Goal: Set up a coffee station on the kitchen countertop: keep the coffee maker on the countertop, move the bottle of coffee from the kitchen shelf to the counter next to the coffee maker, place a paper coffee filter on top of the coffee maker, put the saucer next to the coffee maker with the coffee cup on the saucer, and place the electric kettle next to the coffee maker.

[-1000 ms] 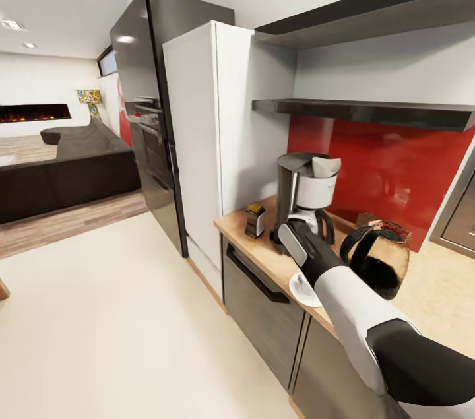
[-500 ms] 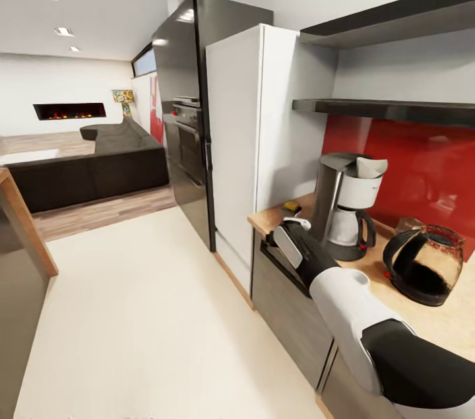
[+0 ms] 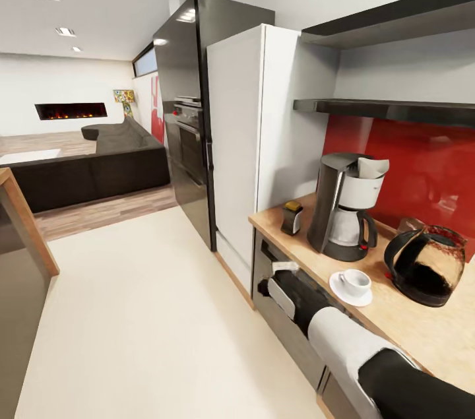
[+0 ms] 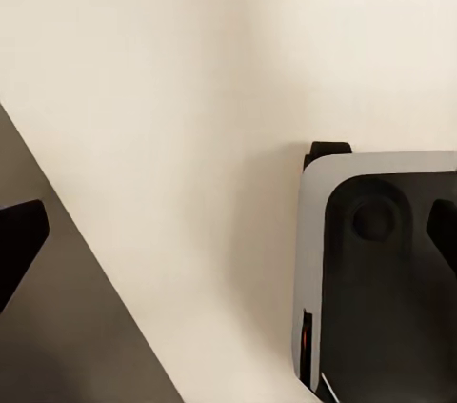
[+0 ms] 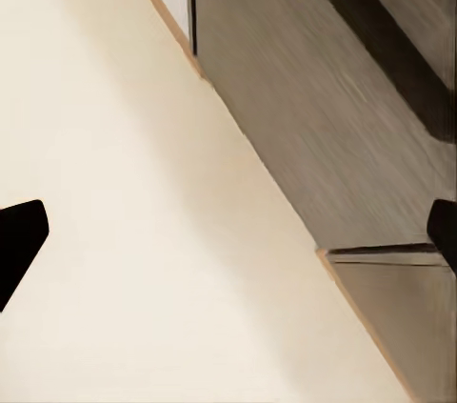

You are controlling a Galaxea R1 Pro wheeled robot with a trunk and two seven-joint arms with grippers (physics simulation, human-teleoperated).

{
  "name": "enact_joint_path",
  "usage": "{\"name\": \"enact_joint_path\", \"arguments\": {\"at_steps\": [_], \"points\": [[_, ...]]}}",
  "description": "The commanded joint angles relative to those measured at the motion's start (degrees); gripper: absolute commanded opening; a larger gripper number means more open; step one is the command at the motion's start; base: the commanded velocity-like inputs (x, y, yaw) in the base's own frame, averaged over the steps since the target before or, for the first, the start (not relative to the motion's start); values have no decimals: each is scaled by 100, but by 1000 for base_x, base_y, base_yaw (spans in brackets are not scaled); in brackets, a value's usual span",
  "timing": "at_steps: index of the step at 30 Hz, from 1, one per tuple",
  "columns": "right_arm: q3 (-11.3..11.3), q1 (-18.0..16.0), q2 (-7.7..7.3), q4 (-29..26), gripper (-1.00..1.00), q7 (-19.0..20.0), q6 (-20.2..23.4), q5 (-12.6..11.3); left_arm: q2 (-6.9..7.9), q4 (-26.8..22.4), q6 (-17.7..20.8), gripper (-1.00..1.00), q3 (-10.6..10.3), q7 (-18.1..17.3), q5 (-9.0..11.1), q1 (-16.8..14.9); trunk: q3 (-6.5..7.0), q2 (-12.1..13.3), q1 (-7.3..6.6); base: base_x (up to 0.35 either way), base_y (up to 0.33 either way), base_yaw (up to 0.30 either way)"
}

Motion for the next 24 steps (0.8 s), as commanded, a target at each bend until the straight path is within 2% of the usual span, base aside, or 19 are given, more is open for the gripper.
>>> {"name": "enact_joint_path", "arguments": {"at_steps": [1, 4, 6, 8, 18, 21, 22, 24], "points": [[300, 101, 1, 27, 100, -47, -170, -61, -1, 1, -16, 100, 49, -27, -37, -5, -13, -13, 4, 0, 0, 0], [432, 333, 19, 44, 100, -46, -271, -66, -1, 1, -16, 100, 49, -27, -37, -5, -13, -13, 4, 0, 0, 0], [468, 661, 25, 48, 100, -46, -303, -67, -2, 1, -16, 100, 49, -27, -31, -5, -13, -13, 4, 0, 0, 0], [474, 816, 25, 64, 100, -46, -305, -68, -7, 1, -16, 100, 49, -27, -30, -5, -13, -13, 4, 0, 0, 0], [480, 1525, 26, 928, 100, -40, -356, -61, -18, 4, -16, 100, 49, -27, -28, -5, -13, -13, 4, 0, 0, 0], [490, 1866, 18, 1000, 100, -38, -507, -50, -41, 13, -16, 100, 49, -27, -28, -5, -13, -13, 4, 0, 0, 0], [500, 2162, -3, 1044, 100, -38, -726, 40, -97, 32, -16, 100, 49, -24, -28, -5, -13, -13, 4, 0, 0, 0], [505, 2417, -19, 1153, 100, -37, -977, 176, -154, 54, -17, 100, 49, -22, -28, -5, -13, -13, 4, 0, 0, 0]]}}
